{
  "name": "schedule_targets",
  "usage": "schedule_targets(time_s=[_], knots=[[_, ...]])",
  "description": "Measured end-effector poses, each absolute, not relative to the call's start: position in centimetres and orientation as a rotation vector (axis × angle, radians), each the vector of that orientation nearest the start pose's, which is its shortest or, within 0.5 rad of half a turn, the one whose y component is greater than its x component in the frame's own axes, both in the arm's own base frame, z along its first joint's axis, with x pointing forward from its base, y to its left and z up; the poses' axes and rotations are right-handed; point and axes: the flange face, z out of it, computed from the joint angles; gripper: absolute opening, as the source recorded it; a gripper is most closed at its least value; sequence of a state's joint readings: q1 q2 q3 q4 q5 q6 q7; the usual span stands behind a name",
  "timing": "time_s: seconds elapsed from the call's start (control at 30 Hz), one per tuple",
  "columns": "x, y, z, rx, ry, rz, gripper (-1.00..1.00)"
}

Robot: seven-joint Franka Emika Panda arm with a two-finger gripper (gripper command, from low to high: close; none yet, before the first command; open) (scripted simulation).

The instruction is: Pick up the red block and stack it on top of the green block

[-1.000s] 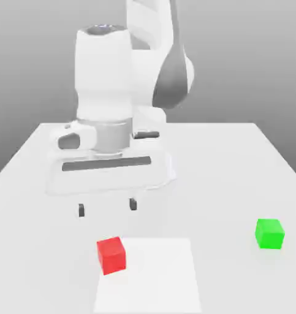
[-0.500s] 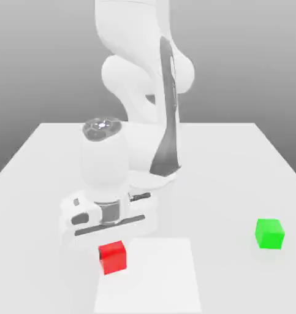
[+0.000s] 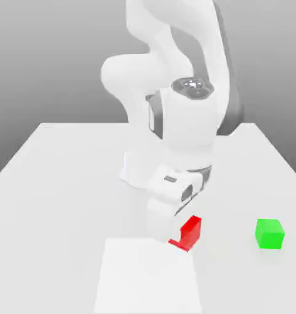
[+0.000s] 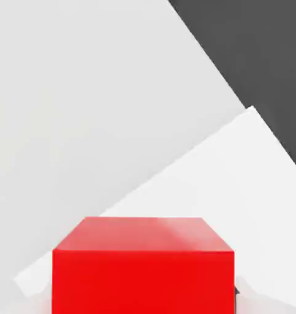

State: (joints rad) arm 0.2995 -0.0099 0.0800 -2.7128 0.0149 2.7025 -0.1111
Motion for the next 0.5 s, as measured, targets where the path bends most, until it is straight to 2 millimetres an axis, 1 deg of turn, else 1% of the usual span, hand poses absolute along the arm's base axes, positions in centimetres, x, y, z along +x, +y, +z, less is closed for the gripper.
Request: schedule_targets(time_s=[0.07,0.13,0.17,0.2,0.23,0.27,0.3,0.37,0.4,0.5], knots=[[35.6,20.1,23.5,-2.951,-1.064,0.002,-1.00],[32.6,25.2,24.0,-2.816,-1.386,0.003,-1.00],[30.9,27.5,24.3,-2.737,-1.538,0.003,-1.00],[29.5,29.3,24.2,-2.671,-1.652,0.003,-1.00],[28.4,30.5,23.6,-2.627,-1.724,0.002,-1.00],[27.9,31.1,22.8,-2.606,-1.758,0.001,-1.00],[29.3,29.9,21.9,-2.640,-1.707,0.001,-1.00],[29.7,29.4,19.7,-2.649,-1.692,0.002,-1.00],[29.7,29.4,18.7,-2.650,-1.691,0.003,1.00],[29.7,29.4,18.7,-2.650,-1.691,0.003,1.00]])
